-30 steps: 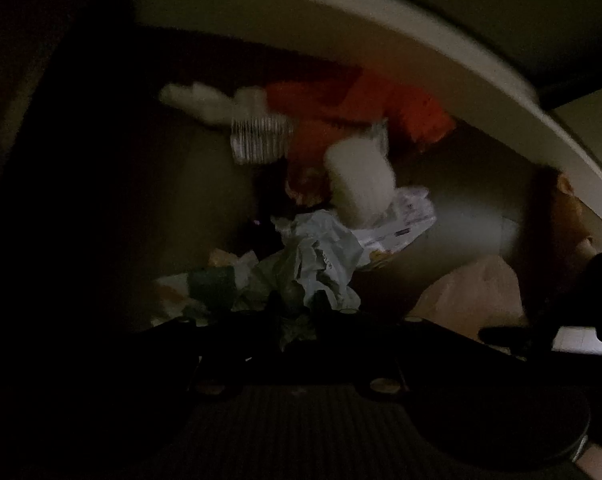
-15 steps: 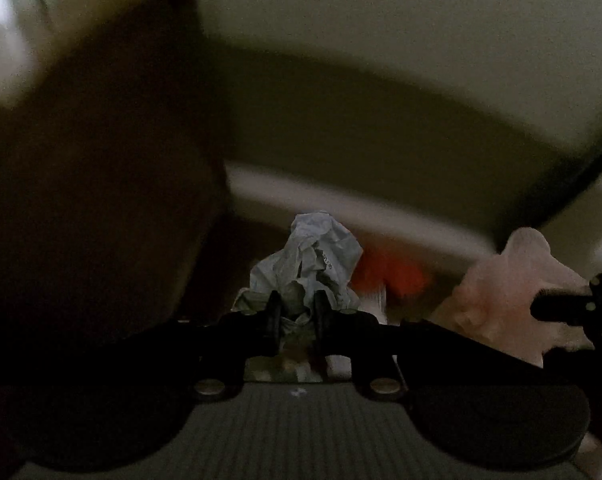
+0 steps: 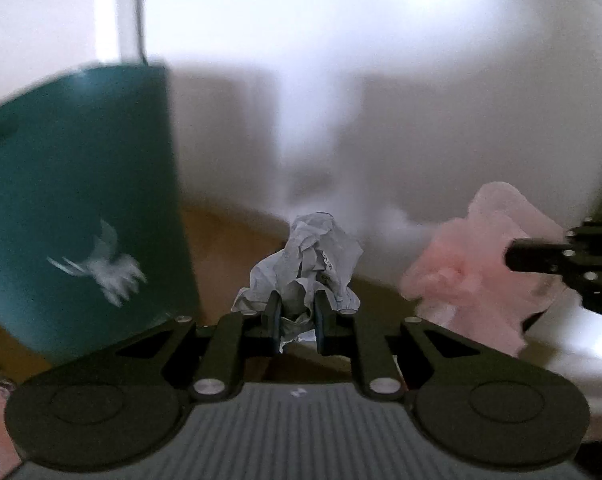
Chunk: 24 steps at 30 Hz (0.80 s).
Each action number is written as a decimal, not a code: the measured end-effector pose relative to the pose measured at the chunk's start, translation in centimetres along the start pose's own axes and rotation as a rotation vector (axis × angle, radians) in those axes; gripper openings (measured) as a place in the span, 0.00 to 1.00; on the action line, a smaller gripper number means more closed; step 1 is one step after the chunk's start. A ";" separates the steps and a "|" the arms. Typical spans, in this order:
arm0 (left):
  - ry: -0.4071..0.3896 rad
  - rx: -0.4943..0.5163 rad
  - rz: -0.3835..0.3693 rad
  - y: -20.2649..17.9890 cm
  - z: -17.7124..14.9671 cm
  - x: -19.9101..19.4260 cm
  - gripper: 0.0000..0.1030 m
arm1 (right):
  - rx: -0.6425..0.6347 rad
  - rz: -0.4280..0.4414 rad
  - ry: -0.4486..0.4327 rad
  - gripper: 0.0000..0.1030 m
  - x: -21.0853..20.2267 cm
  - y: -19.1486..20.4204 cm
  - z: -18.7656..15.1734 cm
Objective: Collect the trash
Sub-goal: 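Lift the paper in the left tool and the puff in the right tool toward the teal wastebasket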
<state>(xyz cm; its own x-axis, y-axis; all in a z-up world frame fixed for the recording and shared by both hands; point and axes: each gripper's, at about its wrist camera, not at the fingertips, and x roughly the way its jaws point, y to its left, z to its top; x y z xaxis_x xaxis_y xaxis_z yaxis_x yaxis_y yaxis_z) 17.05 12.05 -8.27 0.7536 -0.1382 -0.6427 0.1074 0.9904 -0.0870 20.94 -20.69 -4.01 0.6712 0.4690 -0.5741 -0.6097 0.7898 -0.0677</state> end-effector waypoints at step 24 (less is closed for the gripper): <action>-0.095 0.030 0.451 14.3 15.2 -8.5 0.15 | -0.174 0.120 -0.256 0.00 7.0 14.9 22.2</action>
<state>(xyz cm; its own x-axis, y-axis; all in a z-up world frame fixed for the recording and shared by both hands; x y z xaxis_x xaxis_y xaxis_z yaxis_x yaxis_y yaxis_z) 22.07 27.30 7.52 0.7852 0.3056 -0.5386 -0.2272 0.9512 0.2086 25.91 3.10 9.08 0.6611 0.6559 -0.3643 -0.7387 0.6539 -0.1633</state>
